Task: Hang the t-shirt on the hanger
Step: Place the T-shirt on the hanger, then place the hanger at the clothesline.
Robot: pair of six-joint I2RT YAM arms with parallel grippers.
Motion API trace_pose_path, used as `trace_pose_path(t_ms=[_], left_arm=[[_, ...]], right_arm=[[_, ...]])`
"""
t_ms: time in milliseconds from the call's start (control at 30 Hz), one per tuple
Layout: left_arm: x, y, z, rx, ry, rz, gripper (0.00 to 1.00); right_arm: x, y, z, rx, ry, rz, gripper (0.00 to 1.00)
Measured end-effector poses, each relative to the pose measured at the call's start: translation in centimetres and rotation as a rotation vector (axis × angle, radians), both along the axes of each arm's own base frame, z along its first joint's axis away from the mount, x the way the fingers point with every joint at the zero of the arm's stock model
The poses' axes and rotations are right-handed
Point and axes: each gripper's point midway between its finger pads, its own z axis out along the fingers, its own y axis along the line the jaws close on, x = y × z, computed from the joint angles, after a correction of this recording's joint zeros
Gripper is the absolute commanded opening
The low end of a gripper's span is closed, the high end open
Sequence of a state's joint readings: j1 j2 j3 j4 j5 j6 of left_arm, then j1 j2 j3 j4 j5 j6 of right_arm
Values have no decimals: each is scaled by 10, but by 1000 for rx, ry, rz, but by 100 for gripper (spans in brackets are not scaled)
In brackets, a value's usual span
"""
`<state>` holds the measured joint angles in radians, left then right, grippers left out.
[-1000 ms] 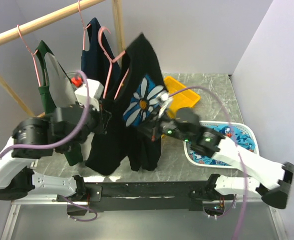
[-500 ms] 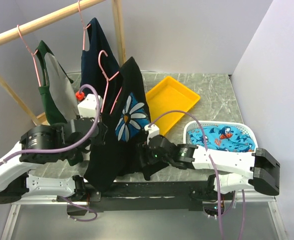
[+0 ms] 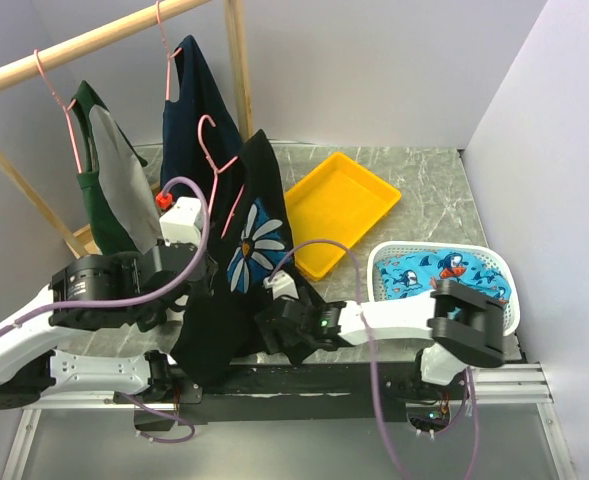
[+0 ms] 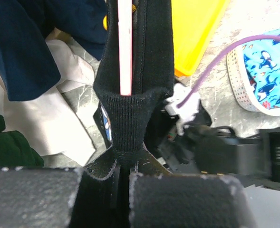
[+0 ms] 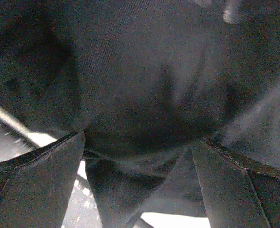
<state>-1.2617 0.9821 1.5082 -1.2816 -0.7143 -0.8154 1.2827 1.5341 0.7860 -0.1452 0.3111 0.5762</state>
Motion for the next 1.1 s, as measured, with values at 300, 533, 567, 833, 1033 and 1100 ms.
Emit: trace_pose_path(t_ms=[300, 533, 567, 833, 1033, 1100], left_arm=[[-1, 0, -5, -33, 25, 40, 1], [4, -3, -17, 19, 56, 115, 1], [6, -4, -16, 20, 57, 127, 1], [47, 1, 25, -42, 1, 289, 1], [92, 13, 45, -6, -40, 385, 1], [106, 10, 53, 4, -55, 390, 1]], right_arm=[[4, 21, -11, 17, 18, -29, 2], [-8, 25, 40, 141, 60, 45, 0], [-8, 26, 55, 186, 62, 60, 0], [50, 26, 220, 585, 2, 79, 0], [79, 27, 286, 693, -27, 104, 0], [95, 25, 299, 712, -35, 88, 0]])
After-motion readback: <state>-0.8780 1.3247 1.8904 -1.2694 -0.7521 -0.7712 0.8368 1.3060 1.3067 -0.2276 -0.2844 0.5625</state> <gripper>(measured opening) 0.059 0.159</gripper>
